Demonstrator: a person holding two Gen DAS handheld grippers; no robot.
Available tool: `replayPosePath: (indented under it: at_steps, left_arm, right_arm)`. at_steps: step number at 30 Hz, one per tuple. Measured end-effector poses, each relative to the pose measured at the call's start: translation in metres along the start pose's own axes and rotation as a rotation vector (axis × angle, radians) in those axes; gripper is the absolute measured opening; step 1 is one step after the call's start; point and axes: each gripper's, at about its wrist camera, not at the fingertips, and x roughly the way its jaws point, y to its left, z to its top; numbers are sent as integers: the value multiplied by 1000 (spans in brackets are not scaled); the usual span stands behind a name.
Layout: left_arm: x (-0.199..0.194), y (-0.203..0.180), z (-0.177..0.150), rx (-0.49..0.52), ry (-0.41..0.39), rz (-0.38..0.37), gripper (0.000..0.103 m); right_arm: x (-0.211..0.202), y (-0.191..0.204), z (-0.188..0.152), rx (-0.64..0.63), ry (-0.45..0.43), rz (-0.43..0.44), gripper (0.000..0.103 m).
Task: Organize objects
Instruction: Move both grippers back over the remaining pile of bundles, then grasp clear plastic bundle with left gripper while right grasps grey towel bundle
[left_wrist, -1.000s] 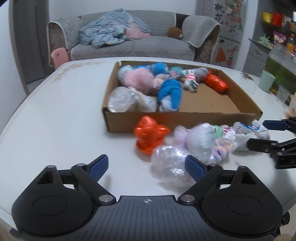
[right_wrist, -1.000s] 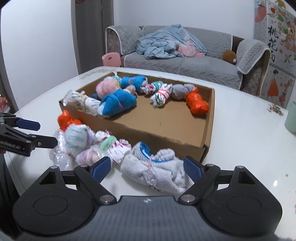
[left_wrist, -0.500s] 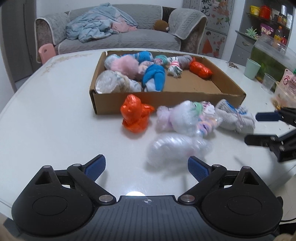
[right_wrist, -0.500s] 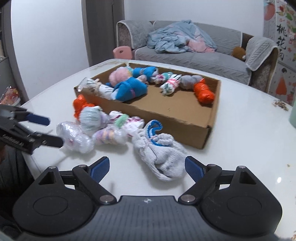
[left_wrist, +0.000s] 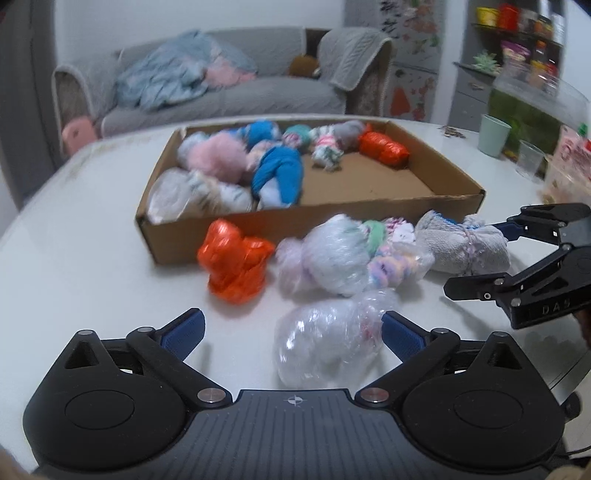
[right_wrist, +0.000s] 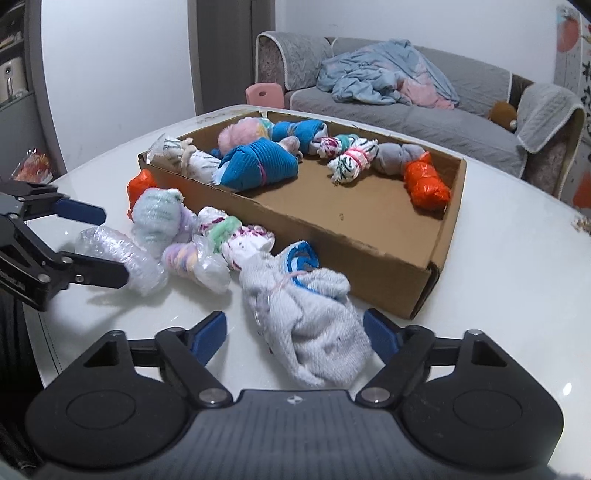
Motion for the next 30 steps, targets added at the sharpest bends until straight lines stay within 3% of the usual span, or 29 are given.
replayPosePath:
  at_steps: [1, 5, 8, 16, 19, 21, 30]
  left_arm:
    - [1, -2, 0, 23, -8, -7, 100]
    - [5, -3, -2, 39, 19, -99, 74]
    - [5, -10, -6, 59, 29, -121, 61]
    - [-1, -9, -8, 58, 39, -140, 54]
    - [-4, -5, -10, 45, 45, -144, 54]
    - [-7, -2, -12, 37, 49, -146, 53]
    - [-38, 12, -12, 15, 26, -161, 52]
  right_arm:
    - [-1, -1, -1, 8, 0, 4, 73]
    - [-6, -2, -3, 25, -12, -4, 58]
    - [-5, -3, -4, 35, -14, 1, 56]
    - [-1, -3, -2, 21, -28, -4, 65]
    - [4, -3, 0, 33, -31, 14, 60]
    - [2, -2, 1, 39, -36, 23, 49]
    - [-45, -8, -2, 53, -86, -1, 45]
